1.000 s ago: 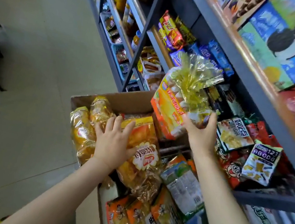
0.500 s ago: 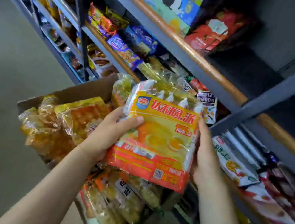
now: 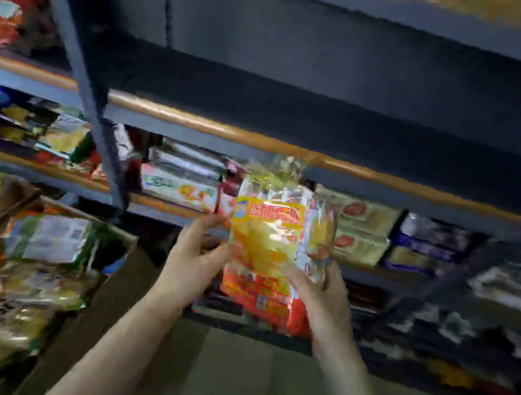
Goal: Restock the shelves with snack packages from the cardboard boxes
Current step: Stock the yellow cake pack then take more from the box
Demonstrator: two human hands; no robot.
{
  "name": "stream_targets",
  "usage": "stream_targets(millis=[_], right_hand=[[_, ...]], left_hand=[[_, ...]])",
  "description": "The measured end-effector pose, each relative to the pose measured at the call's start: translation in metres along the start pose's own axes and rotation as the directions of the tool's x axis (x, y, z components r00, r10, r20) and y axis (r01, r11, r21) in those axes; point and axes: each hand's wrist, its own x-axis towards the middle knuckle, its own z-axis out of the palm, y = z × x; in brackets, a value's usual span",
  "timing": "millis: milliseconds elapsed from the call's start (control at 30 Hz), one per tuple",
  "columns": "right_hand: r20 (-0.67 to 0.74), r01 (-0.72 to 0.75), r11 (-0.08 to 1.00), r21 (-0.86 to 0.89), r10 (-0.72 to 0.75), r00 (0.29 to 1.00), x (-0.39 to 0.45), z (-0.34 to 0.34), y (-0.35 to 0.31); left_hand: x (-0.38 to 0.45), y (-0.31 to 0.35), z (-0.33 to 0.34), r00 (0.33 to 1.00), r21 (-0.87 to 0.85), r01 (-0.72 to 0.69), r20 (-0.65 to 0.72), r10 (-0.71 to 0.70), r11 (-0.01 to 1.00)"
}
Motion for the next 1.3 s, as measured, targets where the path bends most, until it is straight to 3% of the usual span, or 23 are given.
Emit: stream_targets(millis=[100,167,267,333,400,500,567,700,800,900,1067,1200,1300], right_hand=[[-0.161,0.17,0.981,-0.096,-0.184,0.97,-0.024,-0.095,-0.028],[-0.127,0.257,0.951,-0.172,-0.28,0.952,-0.048,-0.145,-0.045],[-0.036,0.342,0.903,-0.259,-0.363,0.931,-0.08,-0.205,-0.061],[-0.035,0.376,0.873,-0.312,-0.406,0.913,-0.094,-0.245,-0.069],[-0.11,0.373,0.863,-0.342,-0.431,0.896,-0.104,-0.285,-0.073],[-0.318,0.315,0.779,-0.543,-0.538,0.781,-0.106,-0.344,-0.063],[-0.426,0.244,0.82,-0.518,-0.495,0.758,-0.105,-0.378,-0.051],[-0.491,0.184,0.971,-0.152,-0.236,0.839,-0.098,-0.43,-0.029],[-0.508,0.106,0.994,0.003,-0.089,0.857,-0.079,-0.472,-0.009],[-0.554,0.006,0.997,0.081,0.04,0.832,-0.054,-0.516,-0.002],[-0.619,0.019,0.978,0.206,0.115,0.777,-0.006,-0.597,-0.014],[-0.674,0.107,0.964,0.242,0.088,0.733,0.017,-0.653,-0.043],[-0.726,0.18,0.952,0.249,0.061,0.684,0.028,-0.696,-0.059]], left_hand=[[-0.041,0.032,0.116,0.927,-0.017,-0.084,0.366,0.085,0.996],[-0.065,0.055,0.18,0.869,-0.103,-0.07,0.482,0.112,0.992],[-0.087,0.087,0.247,0.868,-0.321,0.01,0.472,0.151,0.947],[-0.098,0.103,0.279,0.863,-0.422,0.154,0.497,0.085,0.893],[-0.102,0.107,0.306,0.841,-0.433,0.341,0.536,-0.066,0.834],[-0.107,0.101,0.346,0.771,-0.359,0.499,0.6,-0.215,0.788],[-0.11,0.096,0.375,0.731,-0.305,0.537,0.633,-0.255,0.786],[-0.107,0.081,0.438,0.685,-0.229,0.549,0.674,-0.276,0.804],[-0.1,0.067,0.487,0.665,-0.203,0.551,0.693,-0.279,0.81],[-0.088,0.057,0.54,0.614,-0.18,0.578,0.739,-0.279,0.796],[-0.068,0.073,0.637,0.607,-0.07,0.484,0.745,-0.277,0.872],[-0.047,0.098,0.701,0.737,0.034,0.15,0.662,-0.135,0.988],[-0.045,0.119,0.742,0.751,0.025,0.034,0.66,-0.042,0.999]])
